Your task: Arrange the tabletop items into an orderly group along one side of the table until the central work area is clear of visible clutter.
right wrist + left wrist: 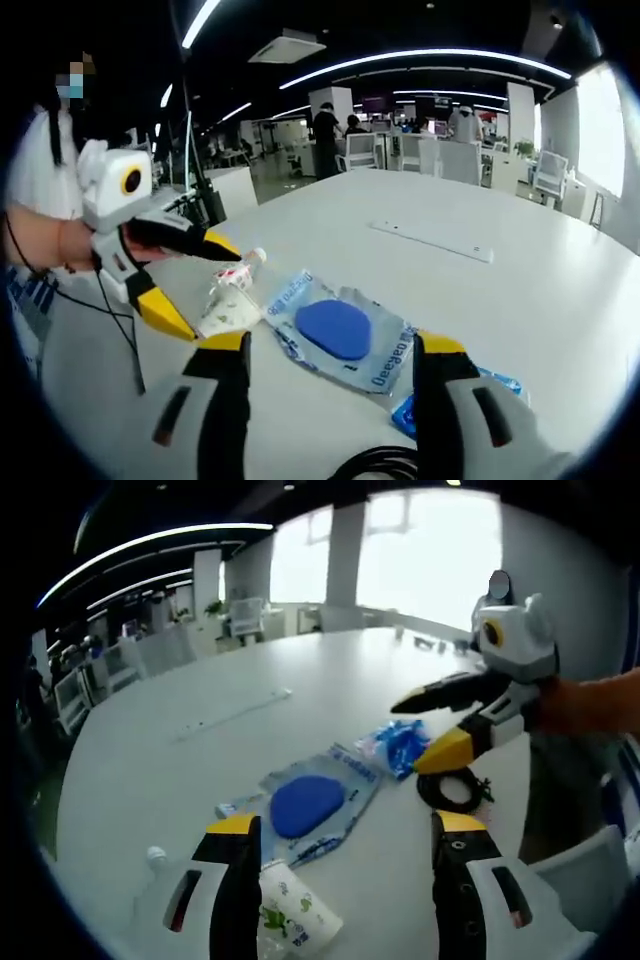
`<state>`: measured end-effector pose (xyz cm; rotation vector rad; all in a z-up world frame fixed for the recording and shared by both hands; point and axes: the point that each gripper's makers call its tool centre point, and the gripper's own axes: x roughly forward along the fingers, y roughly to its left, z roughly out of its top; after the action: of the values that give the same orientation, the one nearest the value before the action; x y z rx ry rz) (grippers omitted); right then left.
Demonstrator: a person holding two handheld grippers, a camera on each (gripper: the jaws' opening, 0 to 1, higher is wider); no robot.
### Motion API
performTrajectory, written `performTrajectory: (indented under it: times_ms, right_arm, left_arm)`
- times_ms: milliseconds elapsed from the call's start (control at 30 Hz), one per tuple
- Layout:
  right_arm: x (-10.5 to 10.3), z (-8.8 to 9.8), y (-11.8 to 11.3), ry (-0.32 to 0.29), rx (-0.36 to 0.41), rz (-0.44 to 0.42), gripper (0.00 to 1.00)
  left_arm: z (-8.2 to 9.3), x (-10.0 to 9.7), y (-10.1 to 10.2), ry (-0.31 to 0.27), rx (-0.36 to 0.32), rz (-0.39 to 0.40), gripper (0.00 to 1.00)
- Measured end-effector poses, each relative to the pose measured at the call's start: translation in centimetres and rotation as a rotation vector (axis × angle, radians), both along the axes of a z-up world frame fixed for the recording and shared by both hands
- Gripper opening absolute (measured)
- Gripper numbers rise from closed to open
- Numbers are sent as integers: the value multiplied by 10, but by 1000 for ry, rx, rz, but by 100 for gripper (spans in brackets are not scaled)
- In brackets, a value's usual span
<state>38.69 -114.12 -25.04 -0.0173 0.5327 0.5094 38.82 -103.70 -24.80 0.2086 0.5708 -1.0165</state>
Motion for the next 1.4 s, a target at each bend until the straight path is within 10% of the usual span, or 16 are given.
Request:
performTrajectory:
  times_ms: [1400]
  right_arm:
    - [58,30,128,-55,-14,239,62]
  left_arm:
    - [17,28,149,-43,-3,236,64]
